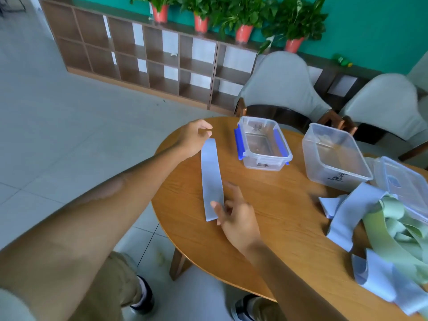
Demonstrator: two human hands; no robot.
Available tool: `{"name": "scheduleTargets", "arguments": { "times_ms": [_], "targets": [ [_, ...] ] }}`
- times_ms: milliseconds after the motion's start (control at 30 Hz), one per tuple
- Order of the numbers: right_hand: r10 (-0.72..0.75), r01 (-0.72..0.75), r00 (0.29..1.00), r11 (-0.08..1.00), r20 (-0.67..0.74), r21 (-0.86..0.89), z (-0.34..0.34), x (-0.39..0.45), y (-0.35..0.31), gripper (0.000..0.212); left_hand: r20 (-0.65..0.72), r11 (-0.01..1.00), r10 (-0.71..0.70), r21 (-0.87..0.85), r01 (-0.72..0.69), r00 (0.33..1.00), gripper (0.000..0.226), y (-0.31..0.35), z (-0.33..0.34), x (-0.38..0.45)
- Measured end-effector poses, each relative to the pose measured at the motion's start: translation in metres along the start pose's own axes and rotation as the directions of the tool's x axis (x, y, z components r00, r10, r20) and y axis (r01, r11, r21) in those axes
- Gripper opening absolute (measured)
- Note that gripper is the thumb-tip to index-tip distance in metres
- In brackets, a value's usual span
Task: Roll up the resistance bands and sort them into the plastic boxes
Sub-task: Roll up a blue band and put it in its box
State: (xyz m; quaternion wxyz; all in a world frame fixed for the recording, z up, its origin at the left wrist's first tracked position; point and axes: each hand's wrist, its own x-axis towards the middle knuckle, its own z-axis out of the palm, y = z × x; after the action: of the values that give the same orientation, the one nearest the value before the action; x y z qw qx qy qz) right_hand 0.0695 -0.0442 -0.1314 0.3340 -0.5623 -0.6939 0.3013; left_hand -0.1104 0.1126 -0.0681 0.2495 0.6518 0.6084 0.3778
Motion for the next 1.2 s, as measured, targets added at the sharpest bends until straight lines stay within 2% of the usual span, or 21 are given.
{"name": "scheduleTargets", "arguments": {
  "times_ms": [67, 333, 467, 567, 667, 767, 833, 933, 1033, 1100, 1200],
  "targets": [
    [-0.019, 0.019, 1.000, 1.000, 0.001, -0.005, 0.001, 0.001, 0.001, 0.053, -0.017, 1.000, -0.001, 0.010, 0.001, 1.000, 0.022, -0.007, -0.002, -0.016],
    [0.010, -0.013, 0.998, 0.999, 0.061, 0.040, 0.002, 0.000, -0.001, 0.055, 0.016, 0.987, 0.008, -0.161, -0.006, 1.000, 0.009, -0.032, 0.013, -0.117],
    [-0.057, 0.057, 0.998, 0.998, 0.001, -0.028, 0.004, 0.002, 0.002, 0.035, 0.034, 0.990, 0.086, -0.115, -0.081, 0.996, 0.005, -0.034, 0.014, -0.162],
    [-0.091, 0.096, 0.993, 0.993, -0.077, 0.073, 0.003, 0.001, 0.004, 0.010, 0.059, 0.983, 0.160, -0.099, -0.153, 0.985, 0.005, -0.033, 0.010, -0.174],
    [-0.042, 0.063, 0.984, 0.991, -0.171, 0.114, 0.000, 0.001, 0.007, 0.021, 0.113, 0.973, 0.211, -0.122, -0.197, 0.971, 0.010, -0.031, 0.007, -0.175],
    [-0.024, 0.044, 0.976, 0.995, -0.217, 0.090, 0.000, 0.002, 0.008, 0.033, 0.214, 0.948, 0.317, -0.077, -0.308, 0.924, 0.015, -0.035, 0.007, -0.176],
    [-0.039, 0.055, 0.978, 0.996, -0.206, 0.072, 0.001, 0.003, 0.008, 0.033, 0.258, 0.925, 0.370, -0.017, -0.379, 0.893, 0.018, -0.038, 0.010, -0.174],
    [-0.041, 0.055, 0.983, 0.996, -0.178, 0.075, 0.002, 0.003, 0.008, 0.024, 0.260, 0.918, 0.387, -0.012, -0.398, 0.885, 0.019, -0.041, 0.013, -0.171],
    [-0.015, 0.054, 0.982, 0.978, -0.188, 0.202, 0.001, 0.003, 0.005, 0.007, 0.254, 0.918, 0.394, -0.067, -0.390, 0.883, 0.019, -0.042, 0.013, -0.171],
    [-0.011, 0.060, 0.983, 0.963, -0.185, 0.263, -0.002, 0.001, 0.004, 0.006, 0.250, 0.923, 0.385, -0.098, -0.373, 0.888, 0.021, -0.043, 0.012, -0.172],
    [-0.053, 0.059, 0.998, 0.984, -0.041, 0.168, -0.008, -0.005, 0.006, 0.006, 0.224, 0.919, 0.394, -0.107, -0.379, 0.892, 0.023, -0.045, 0.014, -0.173]
  ]
}}
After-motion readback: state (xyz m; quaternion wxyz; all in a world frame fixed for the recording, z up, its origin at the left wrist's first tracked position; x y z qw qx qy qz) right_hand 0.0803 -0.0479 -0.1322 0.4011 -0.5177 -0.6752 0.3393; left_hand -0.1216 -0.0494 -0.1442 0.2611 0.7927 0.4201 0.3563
